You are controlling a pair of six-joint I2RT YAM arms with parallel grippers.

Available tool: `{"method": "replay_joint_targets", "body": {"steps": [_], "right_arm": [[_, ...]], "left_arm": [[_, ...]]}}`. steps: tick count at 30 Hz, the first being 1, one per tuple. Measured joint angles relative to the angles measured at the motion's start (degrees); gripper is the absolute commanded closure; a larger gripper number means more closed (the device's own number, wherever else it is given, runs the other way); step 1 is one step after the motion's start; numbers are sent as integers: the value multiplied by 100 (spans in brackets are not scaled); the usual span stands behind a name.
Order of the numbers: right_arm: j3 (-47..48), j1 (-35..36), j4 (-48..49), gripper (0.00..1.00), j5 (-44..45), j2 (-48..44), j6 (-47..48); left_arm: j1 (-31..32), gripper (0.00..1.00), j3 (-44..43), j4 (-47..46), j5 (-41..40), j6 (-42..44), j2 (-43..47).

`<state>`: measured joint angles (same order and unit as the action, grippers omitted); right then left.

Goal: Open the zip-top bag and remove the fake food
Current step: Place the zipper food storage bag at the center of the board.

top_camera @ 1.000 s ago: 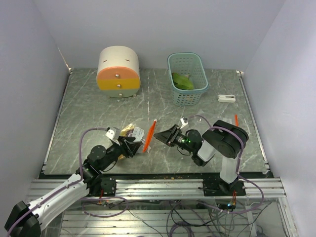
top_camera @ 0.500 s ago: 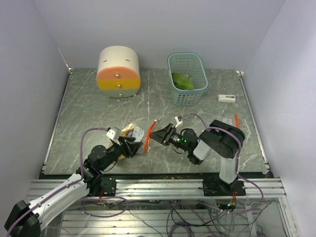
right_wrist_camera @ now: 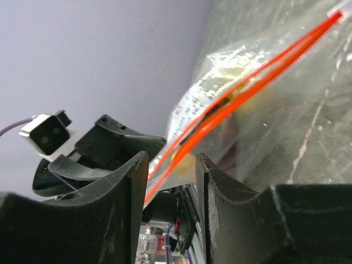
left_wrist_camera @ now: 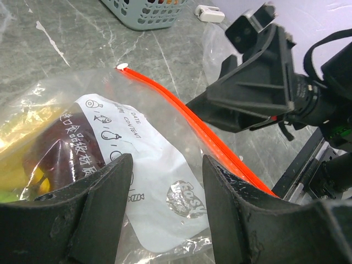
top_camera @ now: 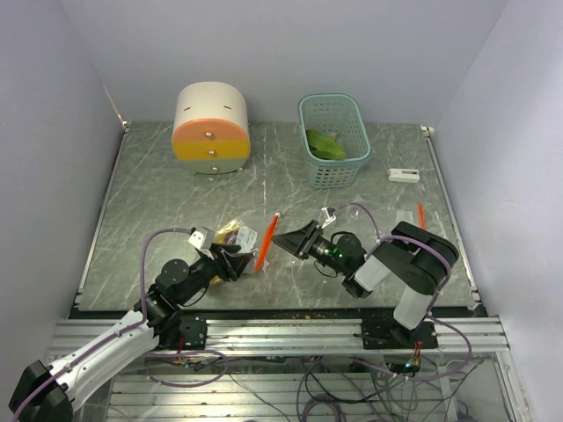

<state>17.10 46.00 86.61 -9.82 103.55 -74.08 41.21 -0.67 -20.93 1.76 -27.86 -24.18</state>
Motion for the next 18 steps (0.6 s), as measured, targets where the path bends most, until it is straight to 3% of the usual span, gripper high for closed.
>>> {"method": "replay_joint_targets", "body": {"steps": [7,18], "right_arm": [[-22,0,-155,61,68,-393,144],[245,52,-35,61,11,227,63]], "left_arm": [[4,36,0,22,0,4,-2],[4,36,0,61,0,20,-7]]}}
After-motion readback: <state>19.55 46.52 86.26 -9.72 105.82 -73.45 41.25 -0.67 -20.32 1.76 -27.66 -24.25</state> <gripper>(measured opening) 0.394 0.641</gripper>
